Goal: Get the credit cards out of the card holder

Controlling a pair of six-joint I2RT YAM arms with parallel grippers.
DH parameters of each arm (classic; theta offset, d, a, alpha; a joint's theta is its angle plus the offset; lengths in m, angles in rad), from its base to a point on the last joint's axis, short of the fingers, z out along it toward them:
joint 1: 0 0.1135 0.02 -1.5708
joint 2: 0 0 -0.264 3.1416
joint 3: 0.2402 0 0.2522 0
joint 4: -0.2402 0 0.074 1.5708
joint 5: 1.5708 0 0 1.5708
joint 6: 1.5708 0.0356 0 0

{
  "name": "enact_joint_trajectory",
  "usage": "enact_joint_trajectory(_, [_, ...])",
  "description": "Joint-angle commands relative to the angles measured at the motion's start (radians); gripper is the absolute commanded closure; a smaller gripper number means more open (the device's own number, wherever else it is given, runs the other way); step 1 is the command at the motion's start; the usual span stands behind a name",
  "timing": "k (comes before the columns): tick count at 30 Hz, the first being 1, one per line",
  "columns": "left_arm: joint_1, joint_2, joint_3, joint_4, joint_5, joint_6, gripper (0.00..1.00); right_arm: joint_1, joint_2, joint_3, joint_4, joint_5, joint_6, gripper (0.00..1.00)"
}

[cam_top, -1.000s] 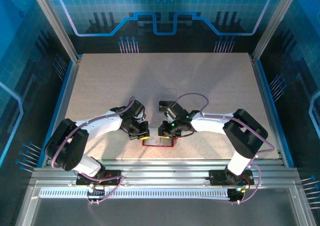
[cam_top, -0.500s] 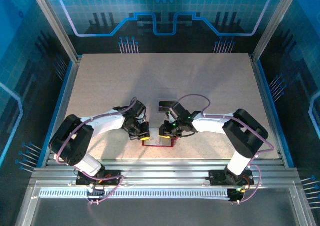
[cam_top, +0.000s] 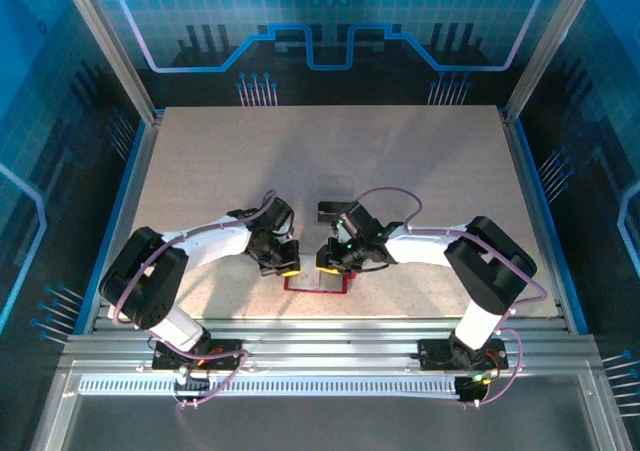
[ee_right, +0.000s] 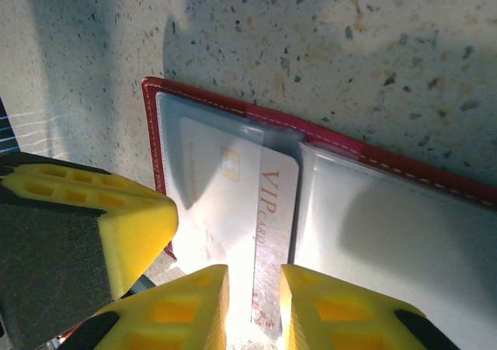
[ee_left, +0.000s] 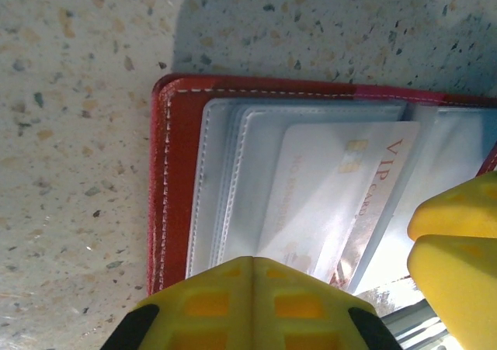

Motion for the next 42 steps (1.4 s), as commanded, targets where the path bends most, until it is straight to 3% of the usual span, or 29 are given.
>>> enact_joint_trajectory(1, [0.009,0.012,0.02,-0.04,-0.017,0.028,0.99,-0.01,0.022,-0.023,0.038,-0.028,0.018,0.76])
enact_joint_trajectory(28, [0.009,0.038,-0.028,-0.029,-0.017,0.033,0.99,-0.01,0.077,-0.049,0.079,-0.04,0.036,0.76])
enact_joint_trajectory(42, [0.009,0.03,-0.032,-0.028,-0.013,0.032,0.99,-0.012,0.059,-0.079,0.191,-0.081,0.086,0.81])
